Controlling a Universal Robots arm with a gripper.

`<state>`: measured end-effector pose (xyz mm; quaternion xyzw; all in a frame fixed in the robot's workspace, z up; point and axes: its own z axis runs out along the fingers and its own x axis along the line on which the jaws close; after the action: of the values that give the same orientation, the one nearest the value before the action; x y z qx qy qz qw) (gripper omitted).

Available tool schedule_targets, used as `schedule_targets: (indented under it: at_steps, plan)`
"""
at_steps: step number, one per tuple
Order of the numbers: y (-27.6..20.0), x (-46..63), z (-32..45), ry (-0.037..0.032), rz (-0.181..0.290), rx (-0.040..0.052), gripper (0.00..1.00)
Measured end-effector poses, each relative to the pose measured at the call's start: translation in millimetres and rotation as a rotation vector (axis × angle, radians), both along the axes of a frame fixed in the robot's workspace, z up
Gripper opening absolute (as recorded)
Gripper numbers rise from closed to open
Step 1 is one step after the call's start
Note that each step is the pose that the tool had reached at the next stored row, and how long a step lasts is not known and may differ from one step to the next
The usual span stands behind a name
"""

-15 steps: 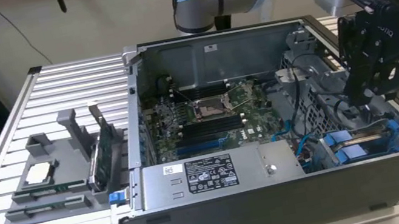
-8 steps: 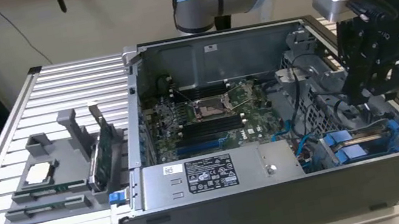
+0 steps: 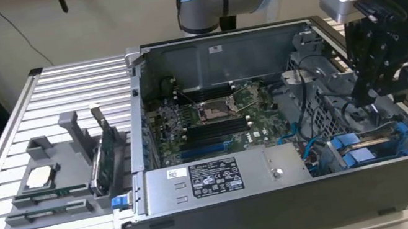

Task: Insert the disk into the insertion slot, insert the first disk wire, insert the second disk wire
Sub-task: 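Insert the first disk wire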

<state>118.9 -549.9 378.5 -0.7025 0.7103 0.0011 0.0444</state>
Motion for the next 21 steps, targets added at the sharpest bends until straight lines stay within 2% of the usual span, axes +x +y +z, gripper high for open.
schedule_targets:
  at_steps: [7, 12, 21]
  plan:
    - [-2.9, 3.0, -2.4, 0.0001, -0.001, -0.0001, 0.19]
    - [-8.2, 4.6, -3.9, 0.0, -0.006, -0.0018, 0.19]
    - [-18.1, 6.5, -12.9, 0.0001, -0.015, -0.0018, 0.19]
